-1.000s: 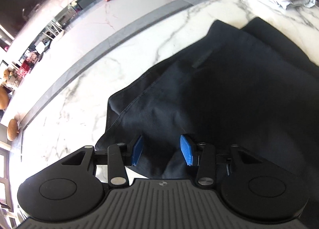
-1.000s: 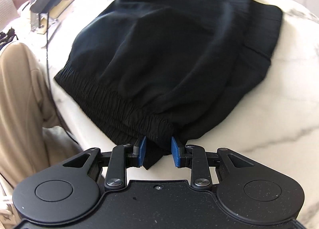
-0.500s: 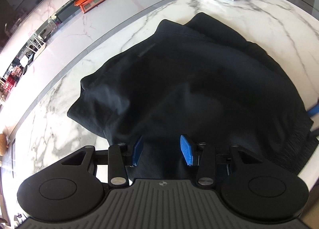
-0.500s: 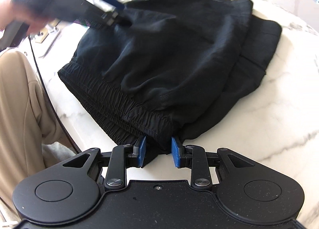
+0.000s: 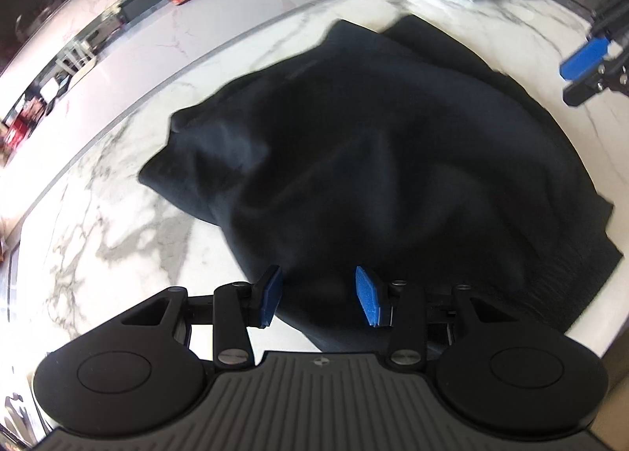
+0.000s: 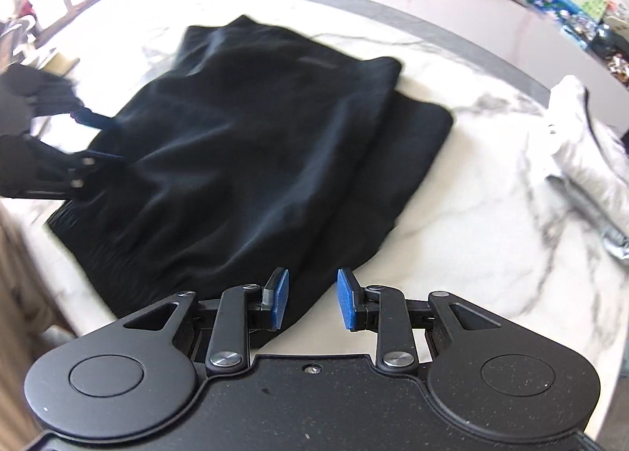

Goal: Fold clothes

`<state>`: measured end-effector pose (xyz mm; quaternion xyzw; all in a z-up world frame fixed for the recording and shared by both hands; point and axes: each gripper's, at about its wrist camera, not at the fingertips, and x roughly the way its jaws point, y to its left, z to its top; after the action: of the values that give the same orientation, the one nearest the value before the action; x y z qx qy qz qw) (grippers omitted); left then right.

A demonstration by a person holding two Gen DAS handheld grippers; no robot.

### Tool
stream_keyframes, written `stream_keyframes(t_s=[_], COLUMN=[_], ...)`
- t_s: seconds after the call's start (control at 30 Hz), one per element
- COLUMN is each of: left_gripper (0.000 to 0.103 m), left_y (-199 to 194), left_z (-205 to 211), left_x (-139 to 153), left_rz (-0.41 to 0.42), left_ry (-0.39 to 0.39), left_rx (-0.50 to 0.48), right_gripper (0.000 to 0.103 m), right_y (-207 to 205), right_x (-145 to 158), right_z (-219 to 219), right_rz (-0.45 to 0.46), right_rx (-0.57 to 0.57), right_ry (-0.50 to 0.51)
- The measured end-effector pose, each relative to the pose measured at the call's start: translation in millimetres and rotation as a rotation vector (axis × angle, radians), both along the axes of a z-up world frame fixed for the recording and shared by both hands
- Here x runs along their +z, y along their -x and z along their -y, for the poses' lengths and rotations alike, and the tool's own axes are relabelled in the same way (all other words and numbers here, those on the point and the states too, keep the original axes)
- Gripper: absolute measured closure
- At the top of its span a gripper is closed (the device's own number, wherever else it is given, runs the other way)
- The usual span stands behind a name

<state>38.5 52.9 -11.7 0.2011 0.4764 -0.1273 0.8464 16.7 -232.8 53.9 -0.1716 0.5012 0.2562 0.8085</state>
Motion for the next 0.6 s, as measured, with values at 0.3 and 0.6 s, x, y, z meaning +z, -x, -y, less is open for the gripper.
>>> stream_keyframes(t_s=[0.3, 0.6], left_gripper=[0.063, 0.063], left_y=[-70, -113], left_z=[-23, -33], left_x=[1, -14], left_rz=[0.028, 0.047], left_ry=[0.045, 0.053], left_rx=[0.150, 0.193], right_gripper=[0.073, 0.072], right_y=[-78, -147], right_x=[-6, -22], right_z=[-19, -27], right_rz=[0.041, 0.031], right_rx=[-0.072, -0.140], right_ry=[-0.009, -0.060])
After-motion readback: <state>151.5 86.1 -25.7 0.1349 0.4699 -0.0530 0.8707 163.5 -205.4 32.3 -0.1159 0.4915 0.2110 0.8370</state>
